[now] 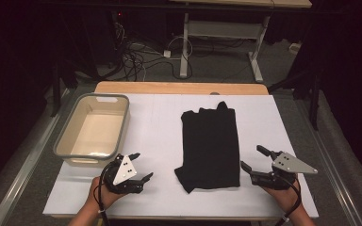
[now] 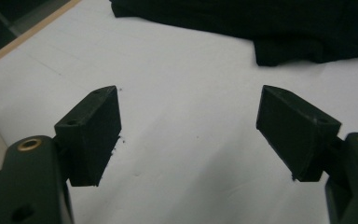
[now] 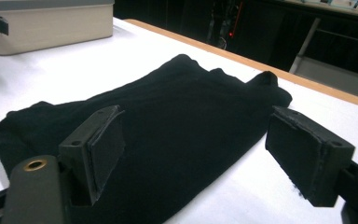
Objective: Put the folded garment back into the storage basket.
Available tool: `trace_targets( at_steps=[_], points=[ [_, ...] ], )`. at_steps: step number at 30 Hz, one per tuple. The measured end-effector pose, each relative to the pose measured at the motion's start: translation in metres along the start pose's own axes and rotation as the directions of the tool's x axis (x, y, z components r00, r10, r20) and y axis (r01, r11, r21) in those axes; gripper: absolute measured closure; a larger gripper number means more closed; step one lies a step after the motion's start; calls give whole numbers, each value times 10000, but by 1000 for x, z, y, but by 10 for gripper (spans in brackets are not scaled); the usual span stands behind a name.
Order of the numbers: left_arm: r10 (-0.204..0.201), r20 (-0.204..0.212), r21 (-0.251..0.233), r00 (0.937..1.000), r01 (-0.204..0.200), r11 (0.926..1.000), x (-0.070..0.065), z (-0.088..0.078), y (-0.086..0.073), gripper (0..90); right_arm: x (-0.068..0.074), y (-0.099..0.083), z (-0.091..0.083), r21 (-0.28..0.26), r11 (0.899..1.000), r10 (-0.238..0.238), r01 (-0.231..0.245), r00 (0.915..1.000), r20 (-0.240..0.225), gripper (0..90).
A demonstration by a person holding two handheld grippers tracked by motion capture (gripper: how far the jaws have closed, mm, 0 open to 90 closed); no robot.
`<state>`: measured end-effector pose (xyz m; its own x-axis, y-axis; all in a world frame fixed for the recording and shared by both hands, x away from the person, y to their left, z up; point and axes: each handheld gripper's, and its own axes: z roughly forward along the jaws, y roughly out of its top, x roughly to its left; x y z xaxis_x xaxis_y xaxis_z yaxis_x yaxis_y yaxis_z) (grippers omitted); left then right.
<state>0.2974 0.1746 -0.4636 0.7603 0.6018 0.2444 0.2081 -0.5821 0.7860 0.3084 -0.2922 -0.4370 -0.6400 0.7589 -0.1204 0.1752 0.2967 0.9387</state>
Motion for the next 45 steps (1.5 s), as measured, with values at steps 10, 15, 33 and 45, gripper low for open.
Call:
trace_targets(
  at_steps=[10, 15, 33, 45],
  points=[
    [-557, 1246, 360, 9906, 516, 9980, -10, 11, 10, 184, -6, -1, -2, 74, 9998, 195, -196, 9997, 149, 196],
    [-325, 1802, 542, 9831, 231, 9983, -26, 21, 25, 146, -4, -1, 0, 158, 9998, 146, -149, 9998, 163, 195],
    [763, 3566, 1622, 9311, -1422, 9765, -59, 111, 79, 0, -6, -4, 3, 356, 9992, 175, -181, 9997, 170, 195],
    [578, 3868, 1202, 9204, -1125, 9864, -40, 129, 88, 479, -8, -6, 16, 964, 9947, 351, -350, 9994, 5, 199]
  ],
)
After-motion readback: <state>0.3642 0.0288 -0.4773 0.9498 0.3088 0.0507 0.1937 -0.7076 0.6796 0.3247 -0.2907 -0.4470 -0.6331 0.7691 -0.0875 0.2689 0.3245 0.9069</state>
